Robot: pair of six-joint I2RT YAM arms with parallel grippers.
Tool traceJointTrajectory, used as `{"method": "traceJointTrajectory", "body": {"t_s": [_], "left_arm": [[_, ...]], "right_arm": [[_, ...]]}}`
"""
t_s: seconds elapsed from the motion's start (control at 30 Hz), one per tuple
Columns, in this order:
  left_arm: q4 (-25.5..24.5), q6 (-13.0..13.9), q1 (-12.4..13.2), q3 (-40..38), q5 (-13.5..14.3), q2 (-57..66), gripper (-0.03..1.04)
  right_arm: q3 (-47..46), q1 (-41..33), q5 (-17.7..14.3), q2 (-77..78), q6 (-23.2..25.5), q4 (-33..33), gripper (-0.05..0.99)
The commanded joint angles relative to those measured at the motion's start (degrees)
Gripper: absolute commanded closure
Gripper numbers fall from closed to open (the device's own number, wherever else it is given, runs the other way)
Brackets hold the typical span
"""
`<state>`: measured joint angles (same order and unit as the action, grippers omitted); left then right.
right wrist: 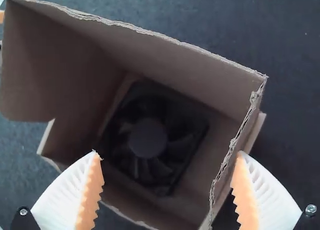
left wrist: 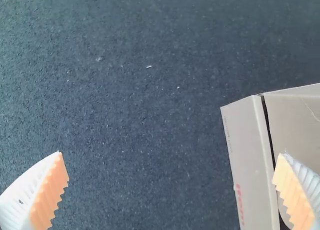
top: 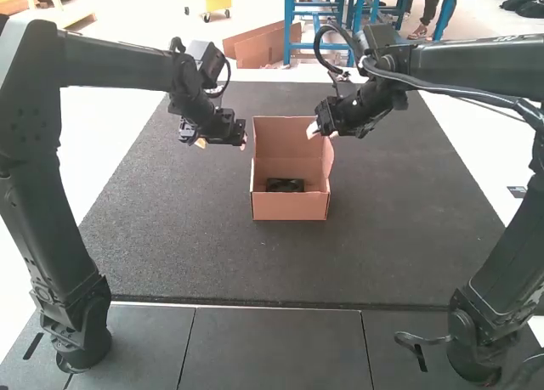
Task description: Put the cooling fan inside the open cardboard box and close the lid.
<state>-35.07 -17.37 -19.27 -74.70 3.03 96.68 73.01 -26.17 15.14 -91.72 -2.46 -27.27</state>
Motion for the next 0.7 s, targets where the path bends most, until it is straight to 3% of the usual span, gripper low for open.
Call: {"method": "traceJointTrajectory", "body": {"t_s": [0.0, 0.2, 0.67], "left_arm": [[0.4, 0.8, -0.9, -0.6, 0.3, 0.4, 0.04], [0.4, 0.9, -2.5, -1.7, -0.2, 0.9, 0.04], [-3.0, 1.5, -3.1, -2.0, -0.5, 0.8, 0.04]], "right_arm": [[0.8, 0.2, -0.5, 0.1, 0.8, 0.2, 0.48], [0.1, 0.8, -0.5, 0.0, 0.5, -0.9, 0.63], [-3.3, 0.2, -0.5, -0.2, -0.4, -4.5, 0.72]]}}
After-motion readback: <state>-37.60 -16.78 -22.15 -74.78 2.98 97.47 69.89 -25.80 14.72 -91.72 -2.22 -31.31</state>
